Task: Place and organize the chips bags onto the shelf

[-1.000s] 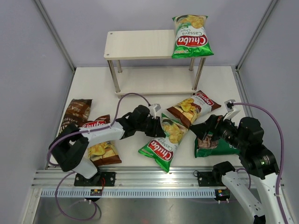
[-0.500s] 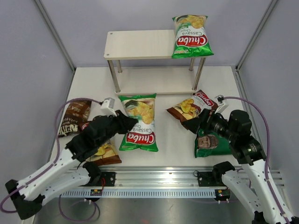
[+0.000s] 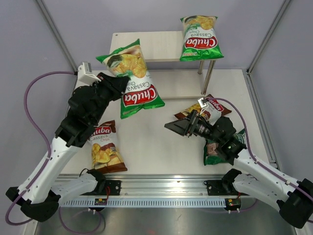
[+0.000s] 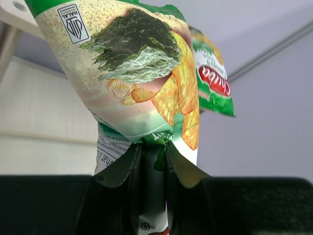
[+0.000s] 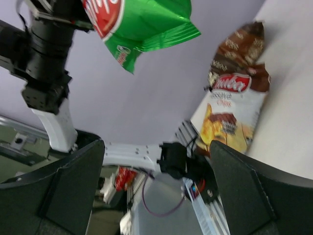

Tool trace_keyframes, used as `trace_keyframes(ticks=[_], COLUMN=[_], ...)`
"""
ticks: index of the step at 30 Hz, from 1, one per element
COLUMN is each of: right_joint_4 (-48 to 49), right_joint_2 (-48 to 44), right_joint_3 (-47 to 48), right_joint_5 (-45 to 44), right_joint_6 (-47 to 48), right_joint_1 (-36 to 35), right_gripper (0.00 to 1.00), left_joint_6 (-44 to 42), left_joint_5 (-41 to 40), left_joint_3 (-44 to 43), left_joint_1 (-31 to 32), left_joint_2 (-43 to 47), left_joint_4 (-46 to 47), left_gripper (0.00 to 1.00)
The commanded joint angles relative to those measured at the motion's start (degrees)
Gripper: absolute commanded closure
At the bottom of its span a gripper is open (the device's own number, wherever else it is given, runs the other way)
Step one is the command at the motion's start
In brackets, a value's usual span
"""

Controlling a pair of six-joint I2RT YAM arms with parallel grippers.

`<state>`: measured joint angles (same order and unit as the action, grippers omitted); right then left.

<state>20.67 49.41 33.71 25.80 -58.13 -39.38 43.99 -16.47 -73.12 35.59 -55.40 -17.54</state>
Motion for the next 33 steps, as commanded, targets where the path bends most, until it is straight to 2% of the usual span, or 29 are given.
trace_keyframes(ticks=[1,5,9,13,16,20,22,24,30,33], right_joint_4=[21.2,24.1,26.4,27.6,25.9,28.9,31.3,29.7,23.6,27.2], right_joint_2=[0.6,3.6,8.2,11.7,15.3,19.4,20.4,21.9,22.5,23.5], right_joint_3=[-3.6,-0.4,4.1,8.2,12.3,14.4,14.7,16.3,18.0,18.2], right_joint_5=[-11.6,-13.6,-16.7,-21.3,-22.9,-23.3,-24.3,-24.6,-28.3,-26.1], right_joint_6=[-6.2,-1.5,1.4,4.6,5.6,3.8,3.7,3.7,5.1,5.9], right_joint_1=[-2.8,-7.0,-9.6,-13.5,-15.5,-16.3,-16.8,-17.3,-17.9,-18.1], right_gripper=[0.04,0.04,0.06,0.06,0.06,0.07,0.12,0.12,0.12,0.13], left_joint_6=[4.6,10.9,18.0,23.2,25.4,25.7,26.1,27.1,27.5,28.0], left_joint_5=[2.9,1.1,0.2,-0.2,1.7,4.3,4.9,5.8,6.2,7.7], left_joint_3=[-2.1,3.4,13.3,19.5,20.7,20.6,21.1,22.2,23.4,23.0], left_joint_1=[-3.2,-3.3,-3.3,-3.2,-3.2,-3.2,-3.2,-3.2,-3.2,-3.2], left_joint_2=[1.6,5.5,11.3,14.8,15.9,16.9,17.2,17.7,20.1,20.1], left_joint_4=[9.9,16.7,26.1,29.3,29.8,29.2,29.5,30.2,29.8,28.4], left_gripper=[0.92,0.92,0.91,0.91,0.90,0.87,0.87,0.87,0.87,0.87])
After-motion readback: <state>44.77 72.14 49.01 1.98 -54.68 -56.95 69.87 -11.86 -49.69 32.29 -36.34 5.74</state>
